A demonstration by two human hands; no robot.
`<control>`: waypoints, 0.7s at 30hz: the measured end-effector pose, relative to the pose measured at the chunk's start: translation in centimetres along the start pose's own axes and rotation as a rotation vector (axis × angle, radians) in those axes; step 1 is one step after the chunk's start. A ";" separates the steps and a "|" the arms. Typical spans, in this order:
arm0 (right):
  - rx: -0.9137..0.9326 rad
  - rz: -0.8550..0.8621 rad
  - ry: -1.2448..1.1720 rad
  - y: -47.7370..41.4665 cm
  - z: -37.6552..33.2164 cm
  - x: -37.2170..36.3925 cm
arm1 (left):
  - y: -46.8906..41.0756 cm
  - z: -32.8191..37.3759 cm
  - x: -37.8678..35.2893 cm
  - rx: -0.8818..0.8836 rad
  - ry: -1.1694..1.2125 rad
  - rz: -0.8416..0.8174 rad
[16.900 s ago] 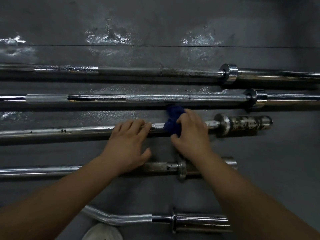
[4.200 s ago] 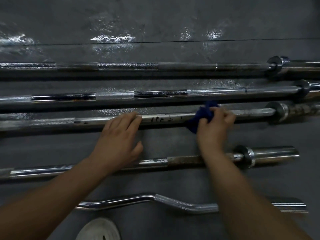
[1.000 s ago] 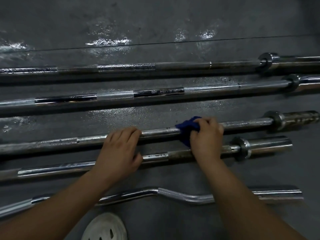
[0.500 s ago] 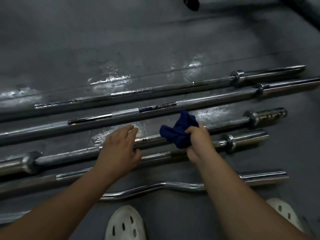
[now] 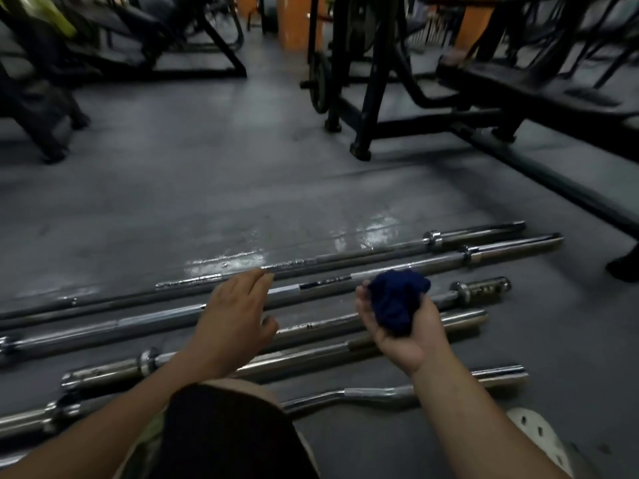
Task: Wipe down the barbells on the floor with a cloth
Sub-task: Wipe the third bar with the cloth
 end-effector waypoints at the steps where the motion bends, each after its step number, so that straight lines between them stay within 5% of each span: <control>1: 0.001 -0.009 0.019 1.1 0.1 -0.5 | 0.5 0.1 0.9 -0.004 -0.006 0.009; 13: -0.011 -0.110 0.128 3.9 3.1 -3.4 | 2.9 -0.9 6.1 -0.076 0.011 -0.078; 21: -0.039 0.054 0.293 -5.8 5.8 -0.9 | 0.0 -7.7 -0.7 -0.099 -0.038 -0.168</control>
Point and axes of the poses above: each hand's wrist, its own y-axis away from the middle knuckle, its own x-axis out of the back of the hand, z = x × y, the point moved 1 cm from there along -y, towards the middle knuckle, and after that the axes turned 8 degrees about x, right-handed, at the moved point
